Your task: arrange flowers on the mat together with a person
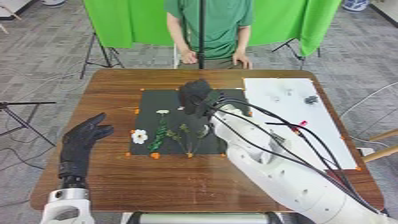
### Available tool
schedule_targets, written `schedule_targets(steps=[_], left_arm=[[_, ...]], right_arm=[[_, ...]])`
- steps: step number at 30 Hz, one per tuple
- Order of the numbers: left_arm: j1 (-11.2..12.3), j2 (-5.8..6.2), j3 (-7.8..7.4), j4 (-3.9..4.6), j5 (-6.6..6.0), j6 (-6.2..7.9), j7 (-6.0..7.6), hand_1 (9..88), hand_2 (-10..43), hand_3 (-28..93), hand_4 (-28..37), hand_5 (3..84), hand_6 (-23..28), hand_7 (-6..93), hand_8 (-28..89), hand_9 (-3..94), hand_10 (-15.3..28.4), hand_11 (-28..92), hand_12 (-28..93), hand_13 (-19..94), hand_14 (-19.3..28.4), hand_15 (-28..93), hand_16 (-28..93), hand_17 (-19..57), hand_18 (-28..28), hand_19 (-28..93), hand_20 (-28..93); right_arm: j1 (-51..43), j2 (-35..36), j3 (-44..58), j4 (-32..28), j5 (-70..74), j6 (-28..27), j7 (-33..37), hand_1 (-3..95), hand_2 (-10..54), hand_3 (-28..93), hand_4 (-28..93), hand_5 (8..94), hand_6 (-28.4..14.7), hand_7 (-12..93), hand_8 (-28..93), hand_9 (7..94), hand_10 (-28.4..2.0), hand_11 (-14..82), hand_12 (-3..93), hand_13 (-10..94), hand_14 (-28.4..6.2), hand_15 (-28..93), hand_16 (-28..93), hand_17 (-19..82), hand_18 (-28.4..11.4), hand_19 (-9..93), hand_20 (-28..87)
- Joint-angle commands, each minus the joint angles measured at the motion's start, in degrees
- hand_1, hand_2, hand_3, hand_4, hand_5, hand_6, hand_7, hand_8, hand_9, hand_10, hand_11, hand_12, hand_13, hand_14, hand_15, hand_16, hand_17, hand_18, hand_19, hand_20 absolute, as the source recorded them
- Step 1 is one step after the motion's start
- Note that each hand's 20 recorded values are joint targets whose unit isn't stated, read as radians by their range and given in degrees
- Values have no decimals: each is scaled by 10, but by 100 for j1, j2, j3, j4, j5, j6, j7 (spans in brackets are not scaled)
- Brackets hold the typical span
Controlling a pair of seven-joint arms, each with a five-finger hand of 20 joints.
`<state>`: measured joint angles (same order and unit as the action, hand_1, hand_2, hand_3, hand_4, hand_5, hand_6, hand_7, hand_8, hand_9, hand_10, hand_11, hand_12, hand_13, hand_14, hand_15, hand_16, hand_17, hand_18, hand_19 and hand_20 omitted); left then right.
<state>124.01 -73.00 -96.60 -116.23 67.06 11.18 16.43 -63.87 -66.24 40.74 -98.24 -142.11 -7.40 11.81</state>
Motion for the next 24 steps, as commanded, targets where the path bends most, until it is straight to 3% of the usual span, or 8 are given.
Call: schedule_targets(steps=[1, 24], left_arm=[[52, 16, 32, 40, -23, -17, -33, 255, -8, 706, -207, 521, 32, 129, -58, 567, 156, 206, 152, 499, 185, 230, -16, 157, 133, 134, 226], [12, 8, 47, 54, -4, -57, -51, 256, -7, 706, -207, 520, 32, 128, -58, 569, 157, 207, 152, 498, 185, 231, -16, 156, 132, 133, 224]], right_arm=[[-6, -144, -258, 150, -248, -123, -71, 622, -95, 595, -238, 795, 31, 234, 55, 775, -114, 127, 560, 629, -118, 727, 371, 261, -200, 620, 489], [12, -201, -390, 397, -351, -369, -130, 587, -95, 606, -238, 739, 32, 225, 23, 733, -119, 115, 498, 604, -127, 716, 358, 240, -200, 597, 476]])
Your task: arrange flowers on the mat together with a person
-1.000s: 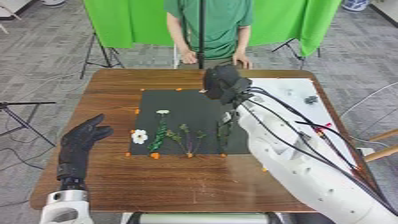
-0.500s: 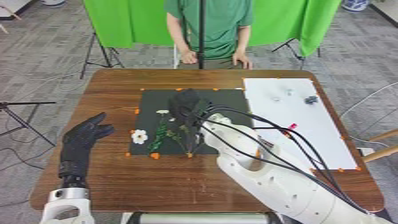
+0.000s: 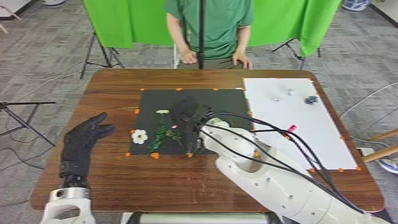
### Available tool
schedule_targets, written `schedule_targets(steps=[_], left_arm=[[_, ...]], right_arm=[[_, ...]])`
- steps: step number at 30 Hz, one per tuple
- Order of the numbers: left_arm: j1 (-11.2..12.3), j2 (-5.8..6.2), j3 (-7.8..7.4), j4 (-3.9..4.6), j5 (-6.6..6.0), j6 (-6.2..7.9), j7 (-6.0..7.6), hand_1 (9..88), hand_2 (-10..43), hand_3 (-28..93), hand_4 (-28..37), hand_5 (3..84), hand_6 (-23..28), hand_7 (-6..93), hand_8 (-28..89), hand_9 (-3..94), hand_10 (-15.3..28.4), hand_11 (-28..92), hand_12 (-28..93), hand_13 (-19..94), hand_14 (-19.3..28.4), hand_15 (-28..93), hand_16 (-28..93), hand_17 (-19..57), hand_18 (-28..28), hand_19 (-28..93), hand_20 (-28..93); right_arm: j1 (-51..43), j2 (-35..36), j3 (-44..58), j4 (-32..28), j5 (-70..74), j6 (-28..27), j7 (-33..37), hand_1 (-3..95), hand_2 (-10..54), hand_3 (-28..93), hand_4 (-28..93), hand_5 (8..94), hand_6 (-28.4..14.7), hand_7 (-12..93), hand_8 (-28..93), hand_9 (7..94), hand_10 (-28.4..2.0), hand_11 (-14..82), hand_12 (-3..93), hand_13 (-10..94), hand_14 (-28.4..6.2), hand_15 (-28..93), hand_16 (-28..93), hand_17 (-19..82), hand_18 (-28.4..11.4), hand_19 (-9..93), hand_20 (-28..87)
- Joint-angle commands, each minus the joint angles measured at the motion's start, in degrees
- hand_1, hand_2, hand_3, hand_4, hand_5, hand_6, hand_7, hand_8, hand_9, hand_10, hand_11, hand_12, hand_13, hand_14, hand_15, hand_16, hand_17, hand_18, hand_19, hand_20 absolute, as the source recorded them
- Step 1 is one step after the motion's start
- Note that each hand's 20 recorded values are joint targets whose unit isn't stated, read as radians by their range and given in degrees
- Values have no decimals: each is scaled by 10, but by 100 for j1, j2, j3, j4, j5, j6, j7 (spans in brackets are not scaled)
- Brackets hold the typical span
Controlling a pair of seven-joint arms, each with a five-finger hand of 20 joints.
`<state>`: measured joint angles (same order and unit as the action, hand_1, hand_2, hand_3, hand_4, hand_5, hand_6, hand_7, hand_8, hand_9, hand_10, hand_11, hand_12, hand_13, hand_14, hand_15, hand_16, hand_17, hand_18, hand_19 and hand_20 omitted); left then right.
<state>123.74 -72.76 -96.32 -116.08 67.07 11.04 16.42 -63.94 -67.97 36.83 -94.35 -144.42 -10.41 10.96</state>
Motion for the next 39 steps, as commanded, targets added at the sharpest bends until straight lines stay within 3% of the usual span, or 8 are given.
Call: schedule_targets(steps=[1, 20, 26, 29, 30, 36, 39], left_arm=[[56, -23, 15, 31, -8, -34, -43, 256, -7, 706, -207, 520, 32, 128, -58, 569, 157, 207, 152, 498, 185, 231, -16, 156, 132, 133, 224], [82, -42, 1, 17, -7, -25, -45, 255, -8, 706, -204, 520, 31, 130, -58, 566, 155, 206, 151, 498, 185, 231, -17, 155, 132, 134, 225], [136, -66, -26, -12, -11, 12, -39, 255, -8, 706, -204, 520, 32, 130, -58, 566, 156, 207, 152, 498, 185, 231, -16, 155, 133, 134, 224], [77, -64, -8, 14, 4, -22, -47, 255, -9, 707, -205, 521, 32, 129, -58, 567, 156, 207, 152, 498, 186, 230, -17, 155, 133, 134, 224], [68, -71, -6, 16, 10, -30, -56, 255, -9, 707, -205, 521, 32, 128, -58, 567, 156, 207, 152, 498, 186, 231, -16, 155, 132, 134, 223], [112, -77, -47, -20, 11, -12, -31, 255, -9, 706, -204, 520, 32, 128, -58, 566, 156, 207, 152, 498, 186, 231, -16, 154, 133, 135, 223], [168, -84, -77, -43, -3, -6, -20, 255, -9, 706, -204, 520, 32, 128, -57, 566, 156, 207, 152, 498, 186, 231, -16, 154, 133, 135, 223]], right_arm=[[15, -30, 4, 12, -143, -86, -66, 586, -95, 606, -238, 736, 32, 225, 23, 729, -119, 117, 495, 603, -127, 717, 358, 239, -200, 597, 475], [44, 179, 155, -166, -283, -242, -106, 546, -95, 655, -258, 659, 31, 233, -1, 625, -137, 241, 374, 572, -132, 728, 350, 222, -198, 590, 465], [-86, 395, 651, -883, 174, -419, -35, 514, -95, 698, -265, 631, 30, 218, -29, 587, -140, 273, 297, 546, -138, 721, 347, 211, -198, 580, 455], [-344, 502, 1200, -1308, 669, -176, 22, 499, -95, 714, -266, 625, 29, 210, -58, 582, -141, 268, 292, 539, -139, 713, 342, 205, -199, 574, 450], [-207, 829, 1077, -1449, 1333, 188, 271, 496, -95, 715, -267, 623, 29, 211, -66, 581, -141, 266, 290, 538, -139, 708, 339, 204, -199, 573, 449], [-1926, 876, 3343, -2258, 3865, 593, -33, 425, -94, 703, -234, 625, 17, 201, -84, 593, -147, 250, 274, 557, -136, 588, 288, 200, -199, 565, 442], [-2940, 598, 4758, -2372, 5281, -224, -645, 333, -43, 686, -202, 619, 0, 183, -106, 592, -158, 223, 263, 534, -149, 496, 266, 182, -197, 522, 419]])
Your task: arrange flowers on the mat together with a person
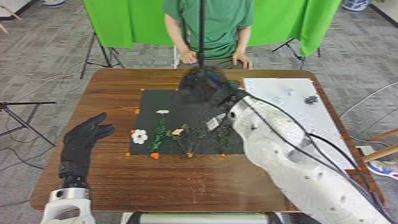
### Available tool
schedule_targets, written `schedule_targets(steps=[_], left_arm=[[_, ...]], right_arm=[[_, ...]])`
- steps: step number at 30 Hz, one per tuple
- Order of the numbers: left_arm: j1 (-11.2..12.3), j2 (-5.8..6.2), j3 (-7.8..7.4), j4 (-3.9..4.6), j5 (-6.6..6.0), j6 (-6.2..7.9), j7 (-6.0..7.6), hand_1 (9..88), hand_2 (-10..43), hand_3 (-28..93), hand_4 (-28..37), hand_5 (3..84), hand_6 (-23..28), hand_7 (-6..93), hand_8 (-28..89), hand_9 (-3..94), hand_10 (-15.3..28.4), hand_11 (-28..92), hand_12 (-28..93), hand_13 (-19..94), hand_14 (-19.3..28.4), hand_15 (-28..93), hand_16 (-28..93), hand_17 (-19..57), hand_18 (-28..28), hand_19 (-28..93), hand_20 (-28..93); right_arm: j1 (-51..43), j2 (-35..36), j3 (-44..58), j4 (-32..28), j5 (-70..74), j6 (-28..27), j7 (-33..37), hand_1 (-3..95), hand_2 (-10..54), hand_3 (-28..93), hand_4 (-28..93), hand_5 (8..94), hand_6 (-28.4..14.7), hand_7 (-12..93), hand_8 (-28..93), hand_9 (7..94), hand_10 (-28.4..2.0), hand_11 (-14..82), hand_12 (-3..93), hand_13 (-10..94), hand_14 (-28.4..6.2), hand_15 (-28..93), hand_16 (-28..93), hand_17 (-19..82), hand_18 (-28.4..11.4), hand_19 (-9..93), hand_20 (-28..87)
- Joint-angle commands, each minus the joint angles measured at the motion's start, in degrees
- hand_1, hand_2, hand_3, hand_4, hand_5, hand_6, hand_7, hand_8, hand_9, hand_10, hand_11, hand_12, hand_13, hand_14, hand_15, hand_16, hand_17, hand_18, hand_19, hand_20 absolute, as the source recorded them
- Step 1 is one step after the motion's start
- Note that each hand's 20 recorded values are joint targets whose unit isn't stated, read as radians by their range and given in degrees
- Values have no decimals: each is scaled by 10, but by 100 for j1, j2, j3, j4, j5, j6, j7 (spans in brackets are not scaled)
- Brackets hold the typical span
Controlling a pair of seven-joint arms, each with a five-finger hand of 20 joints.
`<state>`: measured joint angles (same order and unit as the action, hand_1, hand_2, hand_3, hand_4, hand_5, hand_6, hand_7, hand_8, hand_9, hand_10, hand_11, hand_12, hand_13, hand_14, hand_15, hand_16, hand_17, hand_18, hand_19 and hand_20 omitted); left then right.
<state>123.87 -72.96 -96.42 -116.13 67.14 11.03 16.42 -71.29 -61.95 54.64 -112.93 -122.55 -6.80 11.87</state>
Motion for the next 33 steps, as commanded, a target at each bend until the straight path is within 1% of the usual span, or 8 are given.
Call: schedule_targets(steps=[1, 4, 5, 9, 12, 16, 24, 33], left_arm=[[157, -66, -69, -36, -10, -10, -12, 255, -9, 706, -204, 520, 32, 129, -57, 566, 156, 207, 152, 499, 185, 231, -16, 154, 133, 135, 223], [131, -58, -69, -22, -2, -41, 3, 256, -8, 706, -204, 520, 32, 129, -57, 568, 156, 207, 152, 499, 185, 231, -16, 154, 132, 135, 223], [153, -57, -84, -33, -13, -28, 16, 256, -9, 706, -204, 520, 32, 129, -57, 568, 156, 207, 151, 499, 186, 231, -16, 155, 132, 135, 223], [158, -24, -132, -39, -20, -24, 37, 256, -9, 706, -205, 521, 32, 129, -58, 567, 155, 206, 151, 499, 186, 231, -16, 155, 132, 134, 223], [90, -19, -140, -15, -26, -39, 32, 256, -9, 706, -205, 521, 31, 129, -58, 567, 155, 207, 152, 499, 185, 231, -16, 155, 132, 134, 223], [83, 10, -126, -15, -10, -77, 20, 256, -9, 707, -205, 521, 31, 129, -58, 567, 155, 207, 152, 498, 185, 231, -16, 155, 132, 134, 223], [63, -6, -111, -17, 9, -52, -5, 256, -8, 706, -205, 520, 31, 129, -58, 567, 155, 207, 152, 498, 185, 231, -16, 154, 132, 134, 224], [126, -40, -155, -60, 9, 1, -26, 256, -8, 705, -205, 521, 32, 129, -58, 566, 156, 206, 152, 498, 185, 231, -16, 154, 132, 133, 223]], right_arm=[[-2537, -92, 3357, -510, 3600, -738, -897, 302, -27, 680, -195, 610, -5, 176, -103, 578, -164, 208, 260, 513, -159, 468, 262, 172, -197, 505, 412], [-3481, -491, 4408, -503, 4898, -1303, -1111, 235, 2, 672, -175, 572, -20, 147, -89, 531, -174, 160, 257, 465, -171, 357, 269, 154, -198, 434, 376], [-3804, -179, 4455, -477, 5375, -1014, -1317, 214, 15, 666, -168, 556, -26, 133, -84, 514, -177, 138, 254, 447, -173, 301, 273, 153, -197, 399, 359], [-4645, -1012, 5091, -566, 5510, -888, -1581, 155, 22, 681, -155, 475, -25, 85, -65, 440, -174, 53, 226, 379, -180, 108, 303, 156, -195, 237, 295], [-5043, -1524, 5116, -592, 5702, -573, -1990, 117, 18, 704, -152, 424, -24, 58, -59, 385, -169, 32, 193, 329, -178, 72, 277, 154, -192, 160, 266], [-5253, -1702, 4916, -560, 5926, -276, -2342, 83, 0, 730, -162, 362, -9, 46, -62, 341, -154, 20, 154, 272, -165, 39, 230, 147, -185, 91, 238], [-5568, -1819, 5266, -544, 5807, -917, -2435, 68, -16, 743, -174, 319, -4, 46, -66, 314, -146, 14, 129, 237, -149, 22, 187, 135, -177, 56, 228], [-5836, -2078, 5618, -539, 5893, -1225, -2592, 68, -23, 747, -175, 320, -5, 48, -66, 313, -144, 16, 126, 237, -153, 32, 182, 134, -178, 63, 232]])
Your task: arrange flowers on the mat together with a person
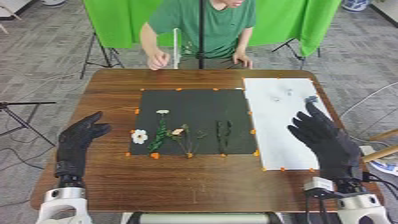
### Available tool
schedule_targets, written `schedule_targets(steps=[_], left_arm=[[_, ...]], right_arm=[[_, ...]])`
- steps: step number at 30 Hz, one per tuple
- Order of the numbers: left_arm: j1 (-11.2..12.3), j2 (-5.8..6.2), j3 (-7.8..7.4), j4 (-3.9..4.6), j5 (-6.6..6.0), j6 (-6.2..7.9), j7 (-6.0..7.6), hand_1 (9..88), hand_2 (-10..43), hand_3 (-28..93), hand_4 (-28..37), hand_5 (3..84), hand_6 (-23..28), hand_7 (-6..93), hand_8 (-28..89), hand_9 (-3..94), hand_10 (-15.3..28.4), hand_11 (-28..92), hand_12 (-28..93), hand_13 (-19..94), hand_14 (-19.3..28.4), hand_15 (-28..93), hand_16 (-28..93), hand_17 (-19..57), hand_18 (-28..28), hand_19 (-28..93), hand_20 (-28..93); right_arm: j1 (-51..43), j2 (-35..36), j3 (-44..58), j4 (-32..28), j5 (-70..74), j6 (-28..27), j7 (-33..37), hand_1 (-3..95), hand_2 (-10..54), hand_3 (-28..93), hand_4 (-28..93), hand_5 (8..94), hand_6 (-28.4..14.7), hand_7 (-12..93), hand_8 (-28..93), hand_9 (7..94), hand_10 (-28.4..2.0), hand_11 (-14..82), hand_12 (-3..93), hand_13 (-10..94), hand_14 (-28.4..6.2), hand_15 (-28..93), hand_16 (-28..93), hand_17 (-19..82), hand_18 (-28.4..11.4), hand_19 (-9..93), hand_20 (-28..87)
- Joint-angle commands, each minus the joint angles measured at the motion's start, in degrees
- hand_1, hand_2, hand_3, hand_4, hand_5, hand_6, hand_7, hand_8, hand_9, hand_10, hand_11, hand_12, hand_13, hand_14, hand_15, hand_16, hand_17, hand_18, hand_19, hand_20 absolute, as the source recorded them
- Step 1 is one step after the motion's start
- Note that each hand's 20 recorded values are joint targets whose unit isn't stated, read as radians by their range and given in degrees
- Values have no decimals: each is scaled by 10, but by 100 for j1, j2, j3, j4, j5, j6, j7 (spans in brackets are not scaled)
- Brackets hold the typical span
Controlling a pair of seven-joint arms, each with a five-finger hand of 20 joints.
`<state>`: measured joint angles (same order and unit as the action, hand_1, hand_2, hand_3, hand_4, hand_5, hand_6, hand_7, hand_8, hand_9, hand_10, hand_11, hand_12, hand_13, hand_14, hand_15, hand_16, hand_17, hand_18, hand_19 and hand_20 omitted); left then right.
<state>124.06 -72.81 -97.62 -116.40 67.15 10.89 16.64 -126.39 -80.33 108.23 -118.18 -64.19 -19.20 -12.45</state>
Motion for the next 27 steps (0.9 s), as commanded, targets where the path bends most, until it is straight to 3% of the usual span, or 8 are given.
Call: schedule_targets(steps=[1, 27], left_arm=[[118, -61, -35, -36, 0, 23, -41, 256, -8, 705, -205, 521, 32, 129, -58, 567, 156, 206, 152, 498, 185, 231, -16, 154, 132, 133, 223], [164, -101, -48, -55, -4, 22, -89, 256, -7, 705, -205, 520, 32, 128, -58, 566, 156, 207, 152, 497, 186, 232, -16, 153, 133, 135, 223]], right_arm=[[-318, -243, 256, -16, 50, 34, -156, 68, -26, 748, -175, 320, -5, 48, -66, 313, -144, 17, 126, 237, -153, 32, 182, 134, -178, 63, 232], [-20, 28, -281, -79, -54, 741, 155, 83, -34, 750, -175, 341, -12, 56, -65, 330, -148, 24, 138, 263, -164, 56, 201, 133, -181, 81, 242]])
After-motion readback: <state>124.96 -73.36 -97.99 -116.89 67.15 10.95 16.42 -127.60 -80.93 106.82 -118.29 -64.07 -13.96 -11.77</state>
